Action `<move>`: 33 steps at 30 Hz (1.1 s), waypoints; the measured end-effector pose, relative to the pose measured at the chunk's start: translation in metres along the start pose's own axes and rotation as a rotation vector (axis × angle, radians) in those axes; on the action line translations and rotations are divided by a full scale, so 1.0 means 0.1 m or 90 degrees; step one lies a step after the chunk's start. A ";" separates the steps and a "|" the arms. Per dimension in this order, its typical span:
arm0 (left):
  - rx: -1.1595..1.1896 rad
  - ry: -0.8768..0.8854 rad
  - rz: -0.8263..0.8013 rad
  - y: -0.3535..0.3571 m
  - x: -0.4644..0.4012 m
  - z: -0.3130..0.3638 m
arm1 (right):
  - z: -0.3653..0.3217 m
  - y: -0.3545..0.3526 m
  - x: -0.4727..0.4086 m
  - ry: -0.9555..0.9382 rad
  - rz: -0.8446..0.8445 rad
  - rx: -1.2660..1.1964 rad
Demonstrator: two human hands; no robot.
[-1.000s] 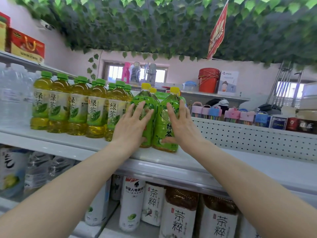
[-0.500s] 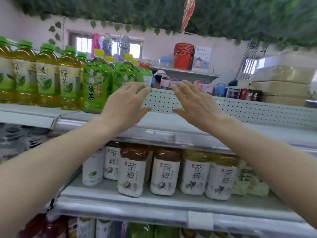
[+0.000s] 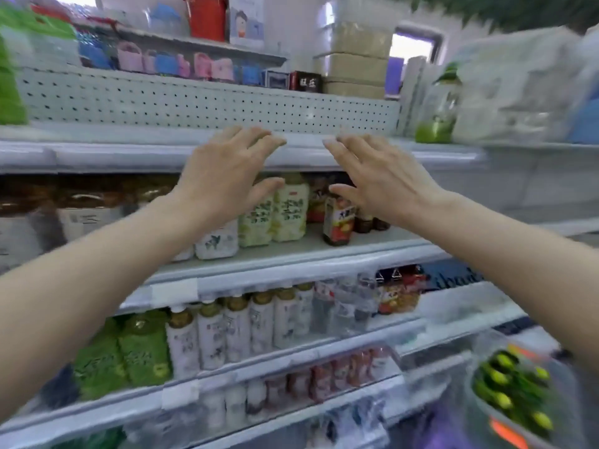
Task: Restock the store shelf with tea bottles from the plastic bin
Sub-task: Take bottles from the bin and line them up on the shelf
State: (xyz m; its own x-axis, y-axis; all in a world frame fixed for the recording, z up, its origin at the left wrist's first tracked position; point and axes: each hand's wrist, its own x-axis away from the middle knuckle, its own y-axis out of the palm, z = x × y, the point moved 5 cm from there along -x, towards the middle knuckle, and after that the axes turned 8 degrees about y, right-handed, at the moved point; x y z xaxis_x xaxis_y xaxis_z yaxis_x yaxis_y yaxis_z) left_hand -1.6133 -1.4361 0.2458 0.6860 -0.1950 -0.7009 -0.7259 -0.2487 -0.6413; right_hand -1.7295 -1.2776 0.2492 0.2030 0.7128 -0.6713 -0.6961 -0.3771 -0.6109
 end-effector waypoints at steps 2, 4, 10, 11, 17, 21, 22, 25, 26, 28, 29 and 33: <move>0.045 0.023 0.007 0.21 -0.16 0.47 | 0.33 0.04 0.44 0.036 -0.023 -0.006; 0.084 0.048 0.009 0.42 -0.29 0.95 | 0.64 0.11 0.89 0.073 -0.056 -0.003; 0.228 0.134 -0.004 1.03 -0.64 2.28 | 1.44 0.30 2.22 0.149 -0.145 0.022; 0.247 0.148 -0.008 1.12 -0.69 2.49 | 1.55 0.33 2.42 0.164 -0.158 0.029; 0.367 0.223 -0.052 1.82 -1.01 3.59 | 2.14 0.54 3.43 0.287 -0.245 0.039; 0.425 0.253 -0.091 2.41 -1.20 4.21 | 2.53 0.87 4.04 0.338 -0.309 0.045; 0.441 0.259 -0.101 2.58 -1.25 4.36 | 2.63 0.98 4.18 0.350 -0.324 0.039; 0.483 0.280 -0.132 3.05 -1.42 4.78 | 2.92 1.34 4.55 0.396 -0.366 0.015; 0.499 0.277 -0.149 3.22 -1.49 4.90 | 3.02 1.46 4.67 0.413 -0.380 0.010; 0.525 0.264 -0.180 3.56 -1.59 5.10 | 3.17 1.73 4.87 0.443 -0.409 -0.003; 0.536 0.262 -0.197 3.73 -1.63 5.20 | 3.24 1.86 4.98 0.457 -0.427 -0.011; 0.566 0.268 -0.277 4.42 -1.71 5.60 | 3.53 2.35 5.40 0.517 -0.471 -0.057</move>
State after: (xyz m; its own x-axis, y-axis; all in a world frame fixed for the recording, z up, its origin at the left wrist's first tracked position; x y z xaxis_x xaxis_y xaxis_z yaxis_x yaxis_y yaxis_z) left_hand -2.0793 -0.9811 -0.0923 0.7335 -0.6089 -0.3021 -0.0743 0.3701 -0.9260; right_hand -2.0262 -0.7728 -0.1091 0.9643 0.1914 -0.1832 -0.1700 -0.0833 -0.9819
